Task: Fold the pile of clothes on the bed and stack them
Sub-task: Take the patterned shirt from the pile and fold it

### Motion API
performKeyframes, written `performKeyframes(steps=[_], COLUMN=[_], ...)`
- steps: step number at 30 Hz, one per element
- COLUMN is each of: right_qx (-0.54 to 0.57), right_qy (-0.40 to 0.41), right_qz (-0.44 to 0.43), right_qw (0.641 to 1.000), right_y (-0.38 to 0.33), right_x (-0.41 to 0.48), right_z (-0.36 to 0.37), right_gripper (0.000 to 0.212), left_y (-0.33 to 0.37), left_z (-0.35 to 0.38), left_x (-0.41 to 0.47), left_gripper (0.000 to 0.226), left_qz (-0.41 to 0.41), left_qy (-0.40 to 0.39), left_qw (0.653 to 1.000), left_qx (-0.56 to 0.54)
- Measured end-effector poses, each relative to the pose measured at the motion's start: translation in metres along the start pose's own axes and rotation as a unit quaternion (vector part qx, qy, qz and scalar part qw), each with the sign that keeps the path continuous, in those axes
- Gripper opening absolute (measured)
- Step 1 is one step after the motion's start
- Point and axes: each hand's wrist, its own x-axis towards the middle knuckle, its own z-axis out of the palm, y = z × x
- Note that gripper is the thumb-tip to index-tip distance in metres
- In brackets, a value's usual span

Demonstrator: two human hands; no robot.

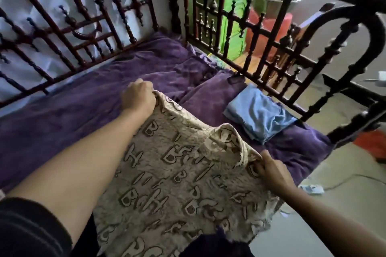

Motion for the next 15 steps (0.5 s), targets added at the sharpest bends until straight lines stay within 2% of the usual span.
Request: performKeyframes(steps=[5, 8, 11, 14, 15], right_qx=[-0.024, -0.050, -0.090, -0.133, -0.146], right_qy=[-0.053, -0.082, -0.113, -0.129, -0.139], right_qz=[0.056, 0.069, 0.072, 0.014, -0.013], right_qw=[0.997, 0.993, 0.987, 0.983, 0.979], right_y=[0.073, 0.104, 0.114, 0.100, 0.088], right_x=[0.104, 0.151, 0.176, 0.193, 0.199], right_z=[0.021, 0.030, 0.031, 0.030, 0.031], right_gripper=[0.027, 0.029, 0.035, 0.022, 0.026], left_y=[0.096, 0.129, 0.136, 0.107, 0.092], left_z=[0.108, 0.171, 0.202, 0.208, 0.207], left_x=[0.050, 0.071, 0.068, 0.047, 0.036], left_gripper=[0.026, 0.029, 0.040, 0.033, 0.030], left_qz=[-0.103, -0.112, -0.119, -0.163, -0.183], left_qy=[-0.062, -0.139, -0.199, -0.209, -0.211], left_qw=[0.992, 0.976, 0.947, 0.940, 0.939], left_qx=[-0.038, -0.125, -0.221, -0.213, -0.199])
